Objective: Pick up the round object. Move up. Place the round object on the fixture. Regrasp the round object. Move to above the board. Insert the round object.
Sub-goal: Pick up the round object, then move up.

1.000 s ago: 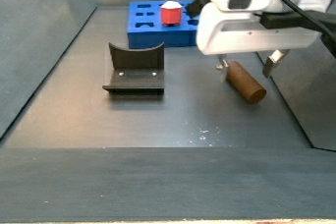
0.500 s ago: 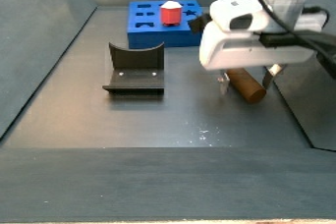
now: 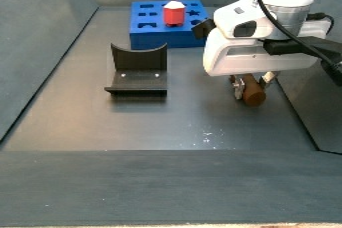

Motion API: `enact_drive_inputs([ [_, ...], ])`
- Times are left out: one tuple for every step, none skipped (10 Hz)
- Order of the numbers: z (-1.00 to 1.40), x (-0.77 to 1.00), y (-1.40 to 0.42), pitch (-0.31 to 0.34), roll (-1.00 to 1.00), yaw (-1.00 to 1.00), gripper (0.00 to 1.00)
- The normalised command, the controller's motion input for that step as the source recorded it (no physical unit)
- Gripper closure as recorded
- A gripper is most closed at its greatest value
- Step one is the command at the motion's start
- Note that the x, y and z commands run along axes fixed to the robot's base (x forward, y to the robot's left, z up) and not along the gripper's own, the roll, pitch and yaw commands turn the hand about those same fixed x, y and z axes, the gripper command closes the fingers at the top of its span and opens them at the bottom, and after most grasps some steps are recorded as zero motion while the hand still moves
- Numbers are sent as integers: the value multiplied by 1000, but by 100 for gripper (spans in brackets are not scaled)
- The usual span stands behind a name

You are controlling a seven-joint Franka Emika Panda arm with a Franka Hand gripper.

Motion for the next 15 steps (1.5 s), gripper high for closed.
enact_drive_inputs([
  [0,0,0,0,0,0,100],
  [0,0,0,0,0,0,100],
  [0,0,0,0,0,0,100],
  [0,0,0,0,0,0,100],
  [0,0,0,0,0,0,100],
  [0,0,0,0,0,0,100],
  [0,0,0,0,0,0,100],
  [0,0,0,0,0,0,100],
  [1000,0,0,0,0,0,100],
  [1000,-23,-47,13,-15,-28,100],
  [994,-44,-43,23,-13,-24,100],
  [870,-37,-25,37,-5,-20,100],
  [759,-29,-15,54,0,-19,100],
  [639,-27,-8,67,7,-19,100],
  [515,-27,-2,69,16,-20,100],
])
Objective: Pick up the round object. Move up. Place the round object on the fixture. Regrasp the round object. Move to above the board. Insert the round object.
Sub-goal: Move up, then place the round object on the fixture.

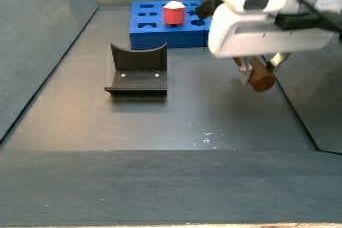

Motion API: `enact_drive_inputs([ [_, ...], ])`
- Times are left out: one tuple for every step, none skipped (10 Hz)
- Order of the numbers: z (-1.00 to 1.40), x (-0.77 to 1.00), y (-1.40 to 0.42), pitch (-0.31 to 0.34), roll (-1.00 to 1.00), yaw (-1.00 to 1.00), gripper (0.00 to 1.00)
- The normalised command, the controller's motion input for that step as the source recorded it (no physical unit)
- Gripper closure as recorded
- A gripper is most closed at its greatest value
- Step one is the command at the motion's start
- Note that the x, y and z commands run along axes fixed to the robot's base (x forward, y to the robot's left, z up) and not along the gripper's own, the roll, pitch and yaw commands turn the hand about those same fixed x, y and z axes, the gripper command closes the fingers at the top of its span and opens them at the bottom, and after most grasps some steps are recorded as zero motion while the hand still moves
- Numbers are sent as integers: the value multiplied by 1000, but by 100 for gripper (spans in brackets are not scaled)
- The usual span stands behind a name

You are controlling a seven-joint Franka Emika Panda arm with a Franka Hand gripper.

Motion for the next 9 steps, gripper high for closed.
enact_drive_inputs([
  [345,-31,5,69,30,-21,100],
  [217,-33,9,69,39,-22,100],
  [1000,0,0,0,0,0,100],
  [1000,9,3,-17,9,0,100],
  [1000,-8,1,30,2,-1,100],
  [1000,-11,1,37,5,-1,100],
  [1000,-21,5,52,15,-3,100],
  [1000,-24,7,60,19,-4,100],
  [1000,-27,14,67,30,-5,100],
])
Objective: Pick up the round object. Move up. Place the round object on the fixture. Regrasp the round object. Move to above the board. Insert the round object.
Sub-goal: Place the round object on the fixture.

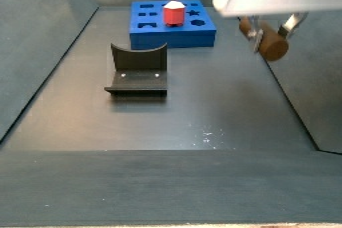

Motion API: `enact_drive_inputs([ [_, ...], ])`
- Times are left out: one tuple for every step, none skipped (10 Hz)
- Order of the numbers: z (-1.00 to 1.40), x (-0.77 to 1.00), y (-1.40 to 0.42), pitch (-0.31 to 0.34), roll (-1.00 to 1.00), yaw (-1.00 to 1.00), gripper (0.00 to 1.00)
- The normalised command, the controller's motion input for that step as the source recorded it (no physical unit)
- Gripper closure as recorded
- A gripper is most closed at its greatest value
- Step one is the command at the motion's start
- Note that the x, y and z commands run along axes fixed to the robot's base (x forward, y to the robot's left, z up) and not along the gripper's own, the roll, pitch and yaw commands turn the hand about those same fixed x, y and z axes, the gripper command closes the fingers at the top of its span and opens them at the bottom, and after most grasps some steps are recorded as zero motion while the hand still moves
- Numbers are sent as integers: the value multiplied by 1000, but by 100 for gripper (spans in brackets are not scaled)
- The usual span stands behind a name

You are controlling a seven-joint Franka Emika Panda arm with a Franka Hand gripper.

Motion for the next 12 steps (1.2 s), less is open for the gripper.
enact_drive_inputs([
  [905,-25,18,79,37,-7,100],
  [721,-16,21,94,45,-10,100],
  [627,-14,21,106,47,-10,100],
  [437,-8,21,124,50,-10,100],
  [292,-4,22,131,54,-9,100],
  [-314,1000,-288,-417,505,-1000,100],
  [-366,1000,-281,-436,537,-1000,100],
  [-365,1000,-247,-358,468,-506,100],
  [-348,1000,-224,-233,340,-285,100],
  [-301,1000,-200,-82,259,-135,100],
  [-270,1000,-184,-6,240,-72,100],
  [-261,1000,-173,24,238,-43,100],
])
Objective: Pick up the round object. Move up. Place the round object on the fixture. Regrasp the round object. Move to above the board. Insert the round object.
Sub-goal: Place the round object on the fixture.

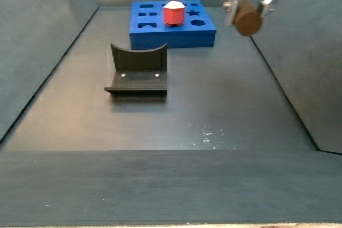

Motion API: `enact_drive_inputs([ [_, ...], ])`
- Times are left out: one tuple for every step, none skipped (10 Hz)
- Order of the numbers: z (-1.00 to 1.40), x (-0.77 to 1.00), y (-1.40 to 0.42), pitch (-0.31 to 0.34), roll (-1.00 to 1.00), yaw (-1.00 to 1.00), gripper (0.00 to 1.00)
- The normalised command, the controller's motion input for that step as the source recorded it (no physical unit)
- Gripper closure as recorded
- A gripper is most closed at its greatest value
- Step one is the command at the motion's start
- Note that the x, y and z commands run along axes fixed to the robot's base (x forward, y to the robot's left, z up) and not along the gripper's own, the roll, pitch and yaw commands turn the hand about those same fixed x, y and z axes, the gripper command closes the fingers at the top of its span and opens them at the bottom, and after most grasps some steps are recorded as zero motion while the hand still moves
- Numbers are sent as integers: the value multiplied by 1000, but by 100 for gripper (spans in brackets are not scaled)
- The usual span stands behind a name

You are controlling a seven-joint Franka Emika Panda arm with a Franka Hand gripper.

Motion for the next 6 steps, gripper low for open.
enact_drive_inputs([
  [-244,1000,-150,23,242,-2,100],
  [-228,1000,-136,26,247,16,100],
  [-203,1000,-115,11,257,30,100],
  [-193,1000,-103,2,247,35,100],
  [-174,1000,-87,-10,225,33,100],
  [-166,1000,-80,-11,222,32,100],
])
